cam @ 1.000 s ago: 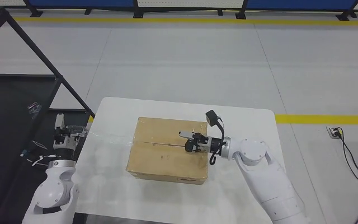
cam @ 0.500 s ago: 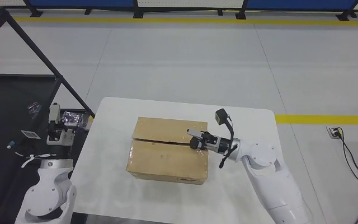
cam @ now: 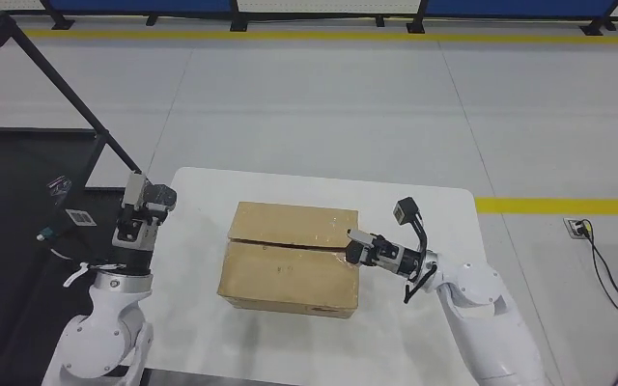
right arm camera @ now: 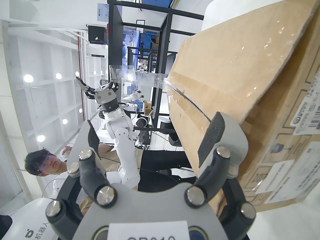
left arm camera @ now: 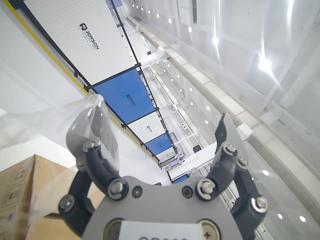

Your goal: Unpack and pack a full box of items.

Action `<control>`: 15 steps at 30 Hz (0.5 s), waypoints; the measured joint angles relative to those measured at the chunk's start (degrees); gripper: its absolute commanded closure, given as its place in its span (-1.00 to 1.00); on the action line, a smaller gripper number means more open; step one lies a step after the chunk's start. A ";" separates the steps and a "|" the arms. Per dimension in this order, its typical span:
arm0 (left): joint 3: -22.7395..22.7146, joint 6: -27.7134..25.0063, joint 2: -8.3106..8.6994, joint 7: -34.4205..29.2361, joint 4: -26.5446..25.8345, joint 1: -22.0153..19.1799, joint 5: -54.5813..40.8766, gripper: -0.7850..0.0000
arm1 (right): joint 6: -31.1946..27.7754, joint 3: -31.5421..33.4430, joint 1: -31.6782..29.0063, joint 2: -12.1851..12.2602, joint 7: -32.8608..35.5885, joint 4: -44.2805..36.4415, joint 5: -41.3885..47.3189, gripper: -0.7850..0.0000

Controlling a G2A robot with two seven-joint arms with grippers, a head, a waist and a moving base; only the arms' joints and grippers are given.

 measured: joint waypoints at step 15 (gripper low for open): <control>11.44 2.14 -1.32 -0.36 0.11 -3.20 11.49 -1.00 | -0.68 2.27 -2.67 1.41 -0.25 -1.23 1.75 -1.00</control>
